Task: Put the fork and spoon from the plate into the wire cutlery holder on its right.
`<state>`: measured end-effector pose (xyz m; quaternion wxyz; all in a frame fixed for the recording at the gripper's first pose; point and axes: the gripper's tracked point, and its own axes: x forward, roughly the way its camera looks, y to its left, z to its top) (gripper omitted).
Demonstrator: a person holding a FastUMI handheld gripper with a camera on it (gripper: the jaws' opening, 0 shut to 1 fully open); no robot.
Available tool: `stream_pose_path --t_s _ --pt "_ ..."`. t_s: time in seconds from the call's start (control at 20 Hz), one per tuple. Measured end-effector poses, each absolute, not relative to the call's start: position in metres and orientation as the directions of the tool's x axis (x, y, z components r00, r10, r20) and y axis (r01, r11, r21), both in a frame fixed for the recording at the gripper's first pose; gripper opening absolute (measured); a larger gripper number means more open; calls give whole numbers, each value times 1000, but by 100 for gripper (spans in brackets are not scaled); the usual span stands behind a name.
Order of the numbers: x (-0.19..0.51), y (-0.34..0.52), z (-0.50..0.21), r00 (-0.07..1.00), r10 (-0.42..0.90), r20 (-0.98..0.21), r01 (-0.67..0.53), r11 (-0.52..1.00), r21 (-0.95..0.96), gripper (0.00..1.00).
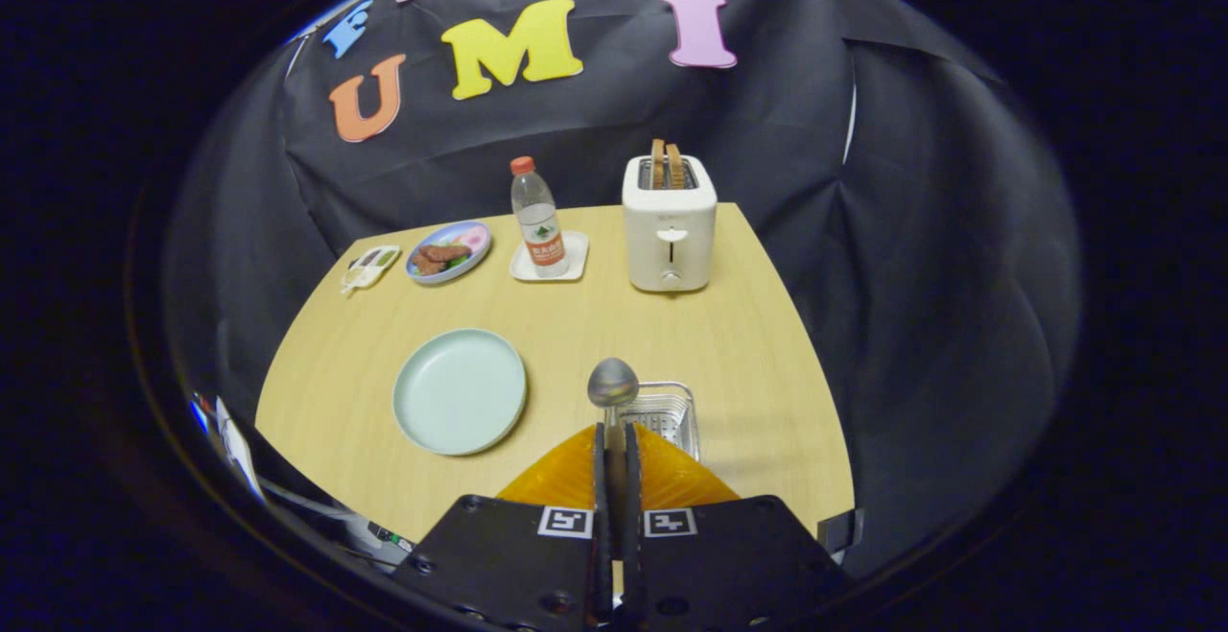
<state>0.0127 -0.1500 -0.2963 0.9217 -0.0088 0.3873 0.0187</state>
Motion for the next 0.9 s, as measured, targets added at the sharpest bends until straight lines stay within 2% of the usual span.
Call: stream_pose_path --t_s 0.55,0.9 --pt "12 -162 -300 650 4 -760 -21 1000 -12 5" --pt "10 -162 -292 539 -43 -841 -17 998 -62 5"
